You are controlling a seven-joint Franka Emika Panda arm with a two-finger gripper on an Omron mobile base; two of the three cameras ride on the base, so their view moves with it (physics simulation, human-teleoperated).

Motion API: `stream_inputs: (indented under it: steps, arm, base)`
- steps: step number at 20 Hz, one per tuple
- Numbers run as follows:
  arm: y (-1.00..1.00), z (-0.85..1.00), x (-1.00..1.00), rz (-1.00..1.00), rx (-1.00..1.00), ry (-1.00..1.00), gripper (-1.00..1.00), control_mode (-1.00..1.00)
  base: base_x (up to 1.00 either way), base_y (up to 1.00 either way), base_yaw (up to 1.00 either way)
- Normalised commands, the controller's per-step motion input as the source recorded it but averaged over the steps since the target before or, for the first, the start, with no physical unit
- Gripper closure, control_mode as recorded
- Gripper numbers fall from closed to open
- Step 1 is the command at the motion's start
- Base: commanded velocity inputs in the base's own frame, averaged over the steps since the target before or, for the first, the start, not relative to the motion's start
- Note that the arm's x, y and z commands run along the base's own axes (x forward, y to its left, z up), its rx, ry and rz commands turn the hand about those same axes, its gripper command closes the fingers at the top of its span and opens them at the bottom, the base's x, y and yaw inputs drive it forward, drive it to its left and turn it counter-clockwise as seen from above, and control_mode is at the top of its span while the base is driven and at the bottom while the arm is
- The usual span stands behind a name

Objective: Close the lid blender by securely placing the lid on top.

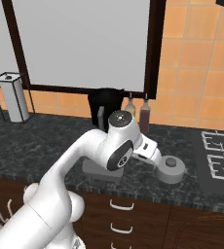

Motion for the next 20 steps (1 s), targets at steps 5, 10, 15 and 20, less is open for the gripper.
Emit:
stream_inputs:
  steps: [5, 10, 15, 20]
  arm:
    - [-0.54, -0.19, 0.28, 0.0, 0.0, 0.0, -1.0, -1.0]
    - [-0.43, -0.1, 0.4, 0.0, 0.02, 0.0, -1.0, -1.0]
    - [-0.3, -0.09, 0.37, 0.01, 0.02, 0.0, -1.0, -1.0]
    - [-0.13, -0.13, 0.35, 0.03, 0.0, 0.0, -1.0, -1.0]
  base:
    - [0.0, 0.0, 0.0]
    - [0.0, 0.0, 0.0]
    - [0.0, 0.0, 0.0]
    - [0.0, 0.0, 0.0]
